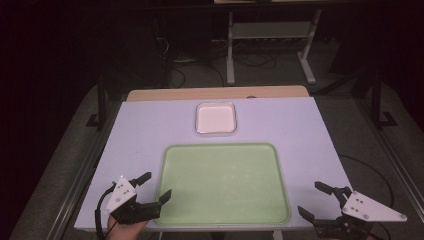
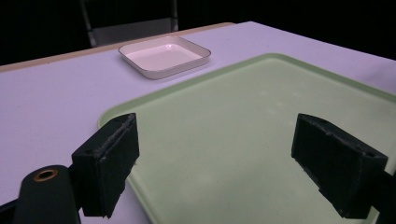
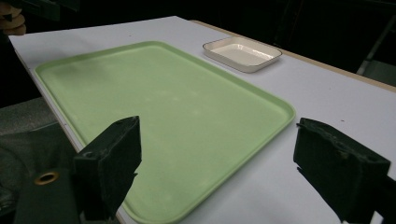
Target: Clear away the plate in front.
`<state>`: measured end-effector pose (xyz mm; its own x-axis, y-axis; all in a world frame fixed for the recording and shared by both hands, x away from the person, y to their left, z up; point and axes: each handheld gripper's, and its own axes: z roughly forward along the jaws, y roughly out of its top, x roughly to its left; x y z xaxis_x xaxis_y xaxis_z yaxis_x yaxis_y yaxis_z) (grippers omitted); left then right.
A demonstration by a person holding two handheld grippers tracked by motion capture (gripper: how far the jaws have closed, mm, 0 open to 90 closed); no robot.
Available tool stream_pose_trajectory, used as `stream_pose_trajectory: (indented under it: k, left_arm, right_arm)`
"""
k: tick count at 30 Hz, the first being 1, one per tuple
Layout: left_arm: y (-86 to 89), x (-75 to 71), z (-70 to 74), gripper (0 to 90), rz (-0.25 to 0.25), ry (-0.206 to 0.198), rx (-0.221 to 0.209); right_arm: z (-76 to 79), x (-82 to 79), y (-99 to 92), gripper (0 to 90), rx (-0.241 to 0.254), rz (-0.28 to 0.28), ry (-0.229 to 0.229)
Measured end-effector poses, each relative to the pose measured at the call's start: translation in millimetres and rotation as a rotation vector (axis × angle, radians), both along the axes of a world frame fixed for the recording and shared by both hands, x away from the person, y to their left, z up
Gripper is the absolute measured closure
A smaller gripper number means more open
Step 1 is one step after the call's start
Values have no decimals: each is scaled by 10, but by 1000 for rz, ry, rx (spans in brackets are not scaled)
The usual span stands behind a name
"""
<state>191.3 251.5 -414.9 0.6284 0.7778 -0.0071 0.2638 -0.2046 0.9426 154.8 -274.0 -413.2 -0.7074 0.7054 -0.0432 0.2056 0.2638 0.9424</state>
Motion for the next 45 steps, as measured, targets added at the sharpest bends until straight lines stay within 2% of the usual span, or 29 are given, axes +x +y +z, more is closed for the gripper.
stream_pose_trajectory:
  k: [11,16,18,25,28,29,30,35,37,38,39,42,43,45]
  left_arm:
    - [10,0,-26,145,11,-12,4]
    - [-12,-16,8,143,9,-42,6]
    - [-18,-35,26,143,15,-70,3]
    - [-16,-38,34,156,-2,-114,-63]
    - [-21,-20,46,191,-5,-97,-65]
    - [-22,-8,49,191,-15,-78,-62]
    - [-34,15,53,195,-25,-60,-38]
    - [-61,51,83,243,-43,-45,-32]
    - [-77,71,104,270,-53,-48,-43]
    - [-113,111,120,274,-62,-18,-13]
    - [-113,111,120,273,-62,-18,-13]
    - [-175,196,110,264,-61,24,18]
    - [-175,196,110,254,-61,24,18]
    - [-201,241,113,196,-53,38,16]
  right_arm:
    - [1,3,7,142,2,10,0]
    - [11,-9,18,148,-3,12,-6]
    - [11,-10,20,149,-3,12,-5]
    - [10,-17,18,156,-6,11,-3]
    - [1,-3,15,155,-5,12,5]
    - [1,-3,15,155,-5,12,5]
    - [0,-1,17,155,-6,13,6]
    - [7,-15,13,155,-4,10,0]
    - [13,-25,4,155,-1,6,-9]
    - [13,-25,-7,154,3,3,-9]
    - [13,-25,-7,154,3,3,-9]
    - [9,-20,-29,147,9,-1,-7]
    - [9,-20,-29,147,9,-1,-7]
    - [14,-23,-35,145,9,-3,-14]
